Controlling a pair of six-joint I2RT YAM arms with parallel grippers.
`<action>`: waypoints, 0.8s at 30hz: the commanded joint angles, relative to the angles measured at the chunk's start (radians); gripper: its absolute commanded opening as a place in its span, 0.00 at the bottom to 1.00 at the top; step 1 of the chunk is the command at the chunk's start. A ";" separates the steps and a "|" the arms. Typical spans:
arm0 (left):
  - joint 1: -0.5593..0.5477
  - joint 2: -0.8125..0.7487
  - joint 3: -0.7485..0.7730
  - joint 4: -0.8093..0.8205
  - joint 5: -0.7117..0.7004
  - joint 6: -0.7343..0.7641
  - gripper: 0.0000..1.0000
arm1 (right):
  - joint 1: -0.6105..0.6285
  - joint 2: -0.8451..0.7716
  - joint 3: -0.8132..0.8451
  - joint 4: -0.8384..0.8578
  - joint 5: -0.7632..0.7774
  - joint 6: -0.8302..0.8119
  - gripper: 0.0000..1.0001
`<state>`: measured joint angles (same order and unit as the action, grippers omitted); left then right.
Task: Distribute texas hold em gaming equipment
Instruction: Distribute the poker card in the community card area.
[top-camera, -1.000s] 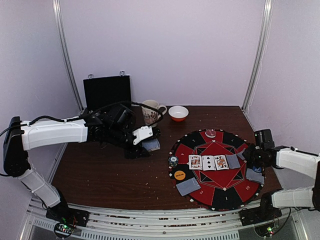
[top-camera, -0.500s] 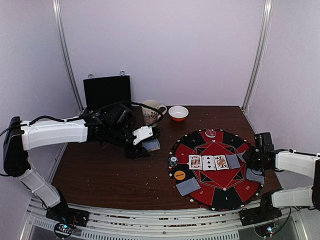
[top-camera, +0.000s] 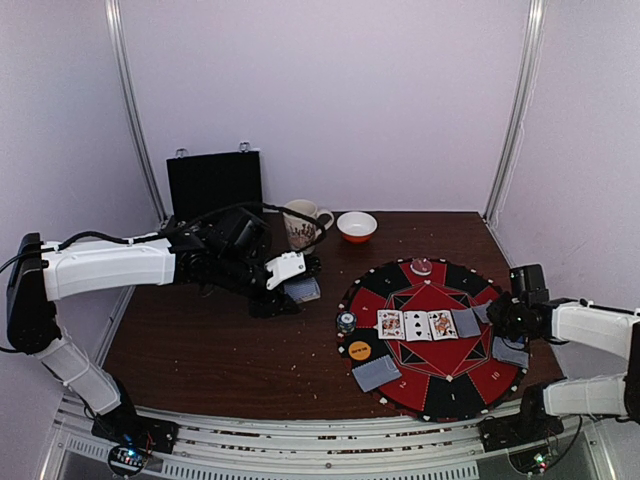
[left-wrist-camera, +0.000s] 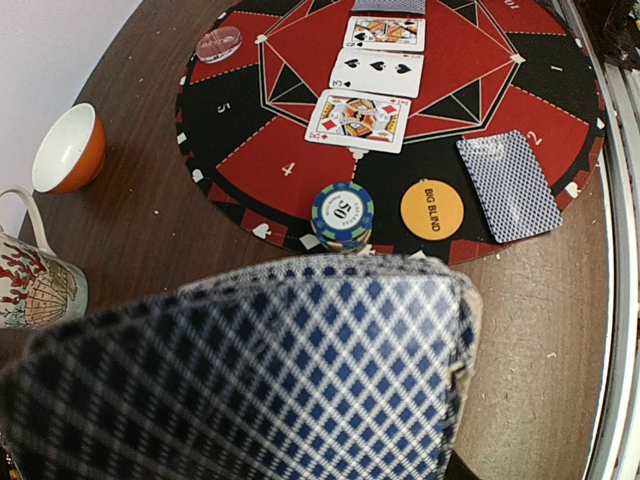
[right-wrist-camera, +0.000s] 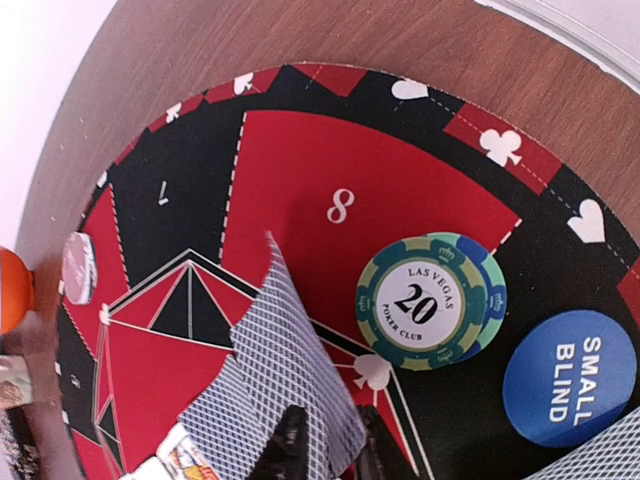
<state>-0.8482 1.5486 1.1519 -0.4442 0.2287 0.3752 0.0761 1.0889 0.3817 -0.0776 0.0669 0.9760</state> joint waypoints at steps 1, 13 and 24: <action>-0.001 -0.006 0.017 0.022 0.009 0.008 0.44 | -0.007 -0.045 -0.002 -0.056 0.016 0.015 0.23; -0.002 -0.012 0.019 0.021 0.011 0.008 0.44 | -0.007 -0.133 0.001 -0.138 0.030 0.036 0.40; -0.001 -0.020 0.019 0.021 0.011 0.009 0.44 | -0.009 -0.144 0.061 -0.200 0.081 -0.017 0.44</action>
<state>-0.8482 1.5486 1.1519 -0.4442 0.2287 0.3752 0.0757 0.9527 0.3916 -0.2222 0.0978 0.9913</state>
